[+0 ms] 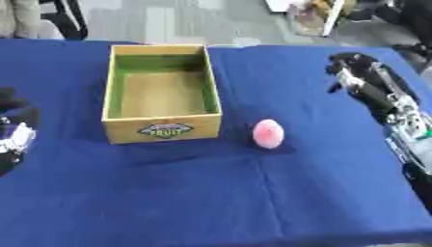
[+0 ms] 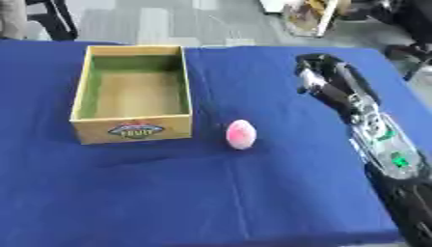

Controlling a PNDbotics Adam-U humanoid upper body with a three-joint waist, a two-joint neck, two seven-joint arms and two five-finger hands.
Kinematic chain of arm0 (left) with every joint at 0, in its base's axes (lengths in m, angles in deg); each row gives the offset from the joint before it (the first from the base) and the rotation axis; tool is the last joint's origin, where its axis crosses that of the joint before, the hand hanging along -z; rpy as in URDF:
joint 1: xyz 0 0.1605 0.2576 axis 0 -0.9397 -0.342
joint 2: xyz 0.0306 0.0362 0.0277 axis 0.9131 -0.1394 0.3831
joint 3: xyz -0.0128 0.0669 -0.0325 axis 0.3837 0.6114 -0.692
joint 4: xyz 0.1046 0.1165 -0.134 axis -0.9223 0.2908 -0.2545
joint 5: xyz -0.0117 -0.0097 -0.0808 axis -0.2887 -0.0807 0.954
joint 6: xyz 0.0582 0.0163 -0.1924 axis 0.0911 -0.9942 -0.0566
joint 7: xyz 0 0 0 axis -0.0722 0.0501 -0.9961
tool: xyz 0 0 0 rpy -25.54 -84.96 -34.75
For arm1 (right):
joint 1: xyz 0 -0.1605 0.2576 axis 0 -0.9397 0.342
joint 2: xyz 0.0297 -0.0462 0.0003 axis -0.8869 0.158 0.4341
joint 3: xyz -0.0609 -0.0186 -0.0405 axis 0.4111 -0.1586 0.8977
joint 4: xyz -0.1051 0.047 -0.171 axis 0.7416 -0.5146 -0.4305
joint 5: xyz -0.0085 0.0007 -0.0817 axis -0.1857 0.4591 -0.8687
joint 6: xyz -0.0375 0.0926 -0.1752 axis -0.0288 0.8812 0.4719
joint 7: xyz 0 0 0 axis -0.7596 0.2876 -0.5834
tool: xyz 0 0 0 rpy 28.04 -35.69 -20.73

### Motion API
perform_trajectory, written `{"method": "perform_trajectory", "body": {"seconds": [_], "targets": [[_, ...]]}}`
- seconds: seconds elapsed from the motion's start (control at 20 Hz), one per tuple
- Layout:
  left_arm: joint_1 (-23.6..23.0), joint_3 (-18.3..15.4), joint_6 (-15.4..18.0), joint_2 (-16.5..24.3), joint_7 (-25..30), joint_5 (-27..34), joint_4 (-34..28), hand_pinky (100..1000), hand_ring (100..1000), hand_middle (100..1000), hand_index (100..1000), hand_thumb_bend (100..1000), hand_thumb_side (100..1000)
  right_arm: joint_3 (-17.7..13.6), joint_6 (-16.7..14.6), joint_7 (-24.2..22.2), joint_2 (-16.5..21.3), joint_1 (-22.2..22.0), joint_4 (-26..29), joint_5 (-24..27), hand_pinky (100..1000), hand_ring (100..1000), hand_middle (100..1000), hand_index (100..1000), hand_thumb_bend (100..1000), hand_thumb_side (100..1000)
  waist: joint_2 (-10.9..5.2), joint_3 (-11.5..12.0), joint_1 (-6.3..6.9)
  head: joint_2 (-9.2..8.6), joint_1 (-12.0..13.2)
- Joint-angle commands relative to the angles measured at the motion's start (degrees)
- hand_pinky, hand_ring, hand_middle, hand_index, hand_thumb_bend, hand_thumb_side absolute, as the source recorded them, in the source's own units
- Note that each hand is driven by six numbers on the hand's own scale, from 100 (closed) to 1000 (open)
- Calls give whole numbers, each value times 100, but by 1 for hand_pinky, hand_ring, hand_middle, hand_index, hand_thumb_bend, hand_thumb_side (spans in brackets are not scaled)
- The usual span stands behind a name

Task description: Pick up objects on the table and place them in the box.

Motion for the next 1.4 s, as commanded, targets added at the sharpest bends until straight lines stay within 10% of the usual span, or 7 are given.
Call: {"method": "perform_trajectory", "body": {"seconds": [0.05, 0.6, 1.4], "targets": [[44, -41, 8, 74, 2, 18, -84, 642, 727, 544, 708, 367, 138, 7, -36, -64, 270, 85, 155, -105, 521, 806, 588, 762, 100, 425, -91, 3, 20, 32, -3], [39, -18, 3, 79, 24, 21, -79, 642, 727, 544, 708, 367, 139, 343, -529, -940, 604, 351, 10, -1033, 603, 875, 703, 821, 100, 276, -108, 25, 14, 63, -53], [26, 25, 6, 61, 67, 39, -79, 641, 728, 544, 709, 364, 139, 987, -1320, -1872, 481, 1148, -1141, -2650, 735, 959, 830, 887, 100, 451, -133, 56, 81, 112, -188]]}}
